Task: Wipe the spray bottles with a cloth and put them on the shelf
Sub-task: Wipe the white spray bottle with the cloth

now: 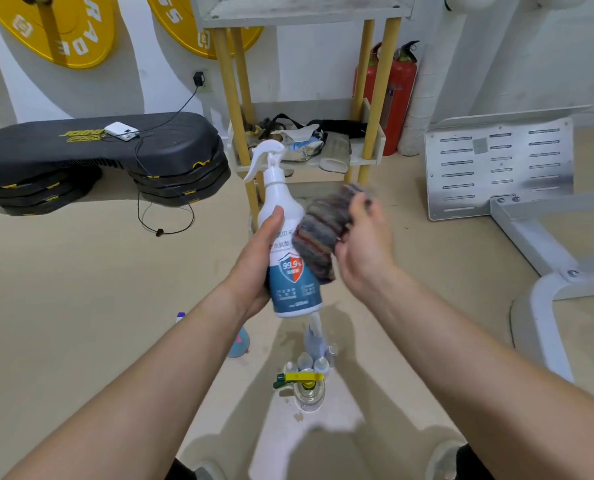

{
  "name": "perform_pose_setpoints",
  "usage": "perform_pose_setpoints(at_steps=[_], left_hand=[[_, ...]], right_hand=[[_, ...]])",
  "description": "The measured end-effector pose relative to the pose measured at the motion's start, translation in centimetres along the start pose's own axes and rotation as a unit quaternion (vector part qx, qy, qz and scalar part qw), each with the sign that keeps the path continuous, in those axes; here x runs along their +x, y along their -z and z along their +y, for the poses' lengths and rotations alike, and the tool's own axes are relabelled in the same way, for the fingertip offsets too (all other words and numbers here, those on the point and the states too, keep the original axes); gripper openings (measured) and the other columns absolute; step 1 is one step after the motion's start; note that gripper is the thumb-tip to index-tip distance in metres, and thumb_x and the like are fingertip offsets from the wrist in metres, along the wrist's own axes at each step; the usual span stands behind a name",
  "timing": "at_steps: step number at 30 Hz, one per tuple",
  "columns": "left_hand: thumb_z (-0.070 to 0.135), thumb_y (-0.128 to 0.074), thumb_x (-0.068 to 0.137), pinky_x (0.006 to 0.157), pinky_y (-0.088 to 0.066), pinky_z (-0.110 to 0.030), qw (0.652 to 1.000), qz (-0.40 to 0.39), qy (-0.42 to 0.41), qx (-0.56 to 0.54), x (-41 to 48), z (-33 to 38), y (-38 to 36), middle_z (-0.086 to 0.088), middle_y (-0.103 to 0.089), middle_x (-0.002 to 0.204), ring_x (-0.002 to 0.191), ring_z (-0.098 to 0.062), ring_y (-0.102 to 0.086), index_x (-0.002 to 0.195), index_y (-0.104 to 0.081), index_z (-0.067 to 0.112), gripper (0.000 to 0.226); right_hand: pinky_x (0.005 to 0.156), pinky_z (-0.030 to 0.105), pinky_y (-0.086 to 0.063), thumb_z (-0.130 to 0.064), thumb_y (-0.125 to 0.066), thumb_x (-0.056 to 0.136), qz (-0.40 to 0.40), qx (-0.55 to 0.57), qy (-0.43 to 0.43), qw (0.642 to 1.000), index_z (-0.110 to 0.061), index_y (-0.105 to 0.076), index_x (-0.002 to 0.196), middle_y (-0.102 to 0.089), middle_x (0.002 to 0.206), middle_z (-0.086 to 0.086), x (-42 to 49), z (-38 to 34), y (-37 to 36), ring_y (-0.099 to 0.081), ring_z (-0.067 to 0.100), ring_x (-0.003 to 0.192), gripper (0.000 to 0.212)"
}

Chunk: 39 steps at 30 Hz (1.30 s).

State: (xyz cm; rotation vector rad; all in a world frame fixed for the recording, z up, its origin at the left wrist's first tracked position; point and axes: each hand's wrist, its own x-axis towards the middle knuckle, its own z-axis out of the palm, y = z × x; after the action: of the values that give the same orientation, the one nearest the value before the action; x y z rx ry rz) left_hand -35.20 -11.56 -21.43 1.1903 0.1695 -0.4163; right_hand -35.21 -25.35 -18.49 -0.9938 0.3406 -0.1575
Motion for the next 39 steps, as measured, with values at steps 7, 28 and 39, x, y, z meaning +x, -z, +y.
perform_pose_setpoints(at_steps=[7,28,39], left_hand=[[0.057,-0.057,0.086,0.084,-0.06,-0.035,0.991,-0.02,-0.022,-0.132,0.3,-0.2,-0.8,-0.01,-0.073,0.115,0.1,-0.023,-0.073,0.121,-0.069,0.015,0.056],[0.062,-0.069,0.075,0.087,-0.06,-0.046,0.973,0.185,-0.122,0.067,1.4,-0.8,2.6,-0.012,-0.074,0.109,0.095,-0.028,-0.075,0.119,-0.06,0.019,0.063],[0.052,-0.084,0.071,0.088,-0.057,-0.042,0.929,0.282,-0.103,0.216,0.6,-1.1,4.9,0.005,-0.065,0.103,0.093,-0.016,-0.067,0.111,-0.054,0.025,0.057]], right_hand=[[0.117,0.041,-0.039,-0.028,-0.047,0.097,-0.154,-0.26,0.125,0.945,-0.035,-0.055,0.142,-0.054,0.147,-0.013,-1.8,3.1,-0.4,-0.05,0.005,0.135,0.046],[0.096,0.031,-0.052,-0.025,-0.049,0.105,-0.136,-0.386,0.076,0.909,-0.029,-0.056,0.136,-0.067,0.12,-0.012,-1.7,6.3,-0.2,-0.064,0.004,0.108,0.032],[0.085,0.045,-0.057,-0.011,-0.041,0.101,-0.081,-0.327,-0.12,0.934,-0.011,-0.067,0.095,-0.073,0.1,0.017,-1.1,7.8,0.6,-0.069,0.031,0.09,0.026]])
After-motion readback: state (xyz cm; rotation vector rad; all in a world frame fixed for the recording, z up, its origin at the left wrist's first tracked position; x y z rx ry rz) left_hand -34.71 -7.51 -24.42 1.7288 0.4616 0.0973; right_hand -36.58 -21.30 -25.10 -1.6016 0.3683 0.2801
